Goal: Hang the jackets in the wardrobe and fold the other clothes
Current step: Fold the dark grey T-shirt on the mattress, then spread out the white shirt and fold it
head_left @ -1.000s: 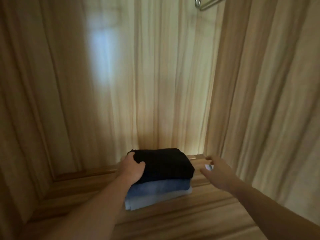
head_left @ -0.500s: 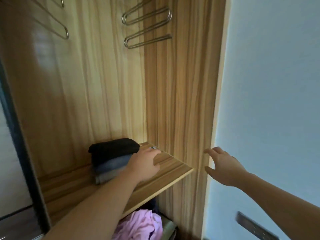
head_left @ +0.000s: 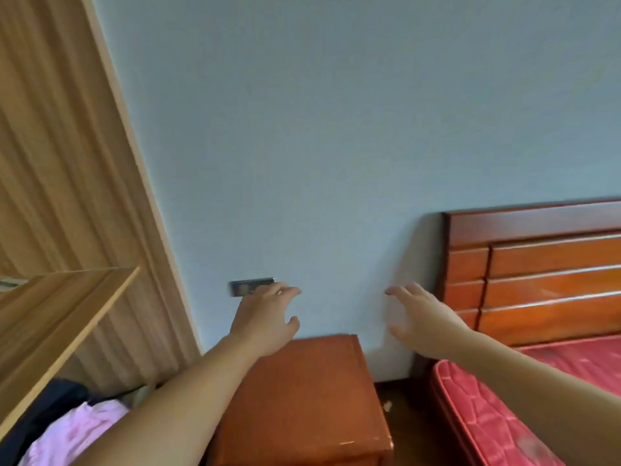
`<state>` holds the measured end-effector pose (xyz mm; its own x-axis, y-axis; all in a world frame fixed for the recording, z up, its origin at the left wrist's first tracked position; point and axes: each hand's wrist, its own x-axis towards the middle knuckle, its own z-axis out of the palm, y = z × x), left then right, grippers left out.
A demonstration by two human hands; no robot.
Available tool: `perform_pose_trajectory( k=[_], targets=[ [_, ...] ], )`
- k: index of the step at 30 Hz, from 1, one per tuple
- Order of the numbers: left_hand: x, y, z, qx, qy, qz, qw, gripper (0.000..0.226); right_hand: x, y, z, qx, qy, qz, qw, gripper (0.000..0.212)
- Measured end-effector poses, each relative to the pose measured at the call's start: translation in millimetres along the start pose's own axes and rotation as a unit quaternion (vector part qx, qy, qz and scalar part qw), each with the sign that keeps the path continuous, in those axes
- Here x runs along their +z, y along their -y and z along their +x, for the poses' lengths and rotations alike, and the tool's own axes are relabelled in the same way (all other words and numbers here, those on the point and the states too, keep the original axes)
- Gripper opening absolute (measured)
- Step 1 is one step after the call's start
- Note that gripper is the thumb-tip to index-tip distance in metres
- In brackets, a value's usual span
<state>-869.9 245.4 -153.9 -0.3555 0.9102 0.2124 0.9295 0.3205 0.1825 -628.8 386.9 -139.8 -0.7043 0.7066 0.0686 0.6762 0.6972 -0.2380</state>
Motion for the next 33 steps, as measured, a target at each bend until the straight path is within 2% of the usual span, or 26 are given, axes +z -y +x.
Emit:
perform_pose_trajectory(
  k=[6, 10, 15, 17, 23, 28, 33],
  targets=[
    [37, -187, -18, 0.130, 0.048, -0.006, 0.990, 0.054, -35, -131, -168, 0.161, -0.048, 0.019, 0.986, 0.062],
    [65, -329, -49, 0.194, 0.074, -0.029, 0.978, 0.053, -46, -221, -301, 0.278, -0.066, 0.070, 0.956, 0.064],
    [108, -519, -111, 0.313, 0.142, -0.010, 0.939, 0.053, -42, -311, -453, 0.383, -0.051, 0.093, 0.918, 0.070],
    [119, -577, -128, 0.352, 0.160, -0.008, 0.922, 0.054, -42, -342, -497, 0.424, -0.055, 0.091, 0.899, 0.064],
    [159, -684, -115, 0.412, 0.190, 0.009, 0.891, 0.055, -48, -433, -564, 0.514, -0.043, 0.091, 0.852, 0.065],
    [215, -756, -67, 0.445, 0.221, -0.002, 0.868, 0.055, -47, -506, -569, 0.571, -0.025, 0.066, 0.818, 0.062],
    [272, -822, -19, 0.470, 0.262, -0.015, 0.843, 0.055, -45, -570, -578, 0.643, -0.001, 0.049, 0.765, 0.058]
  ],
)
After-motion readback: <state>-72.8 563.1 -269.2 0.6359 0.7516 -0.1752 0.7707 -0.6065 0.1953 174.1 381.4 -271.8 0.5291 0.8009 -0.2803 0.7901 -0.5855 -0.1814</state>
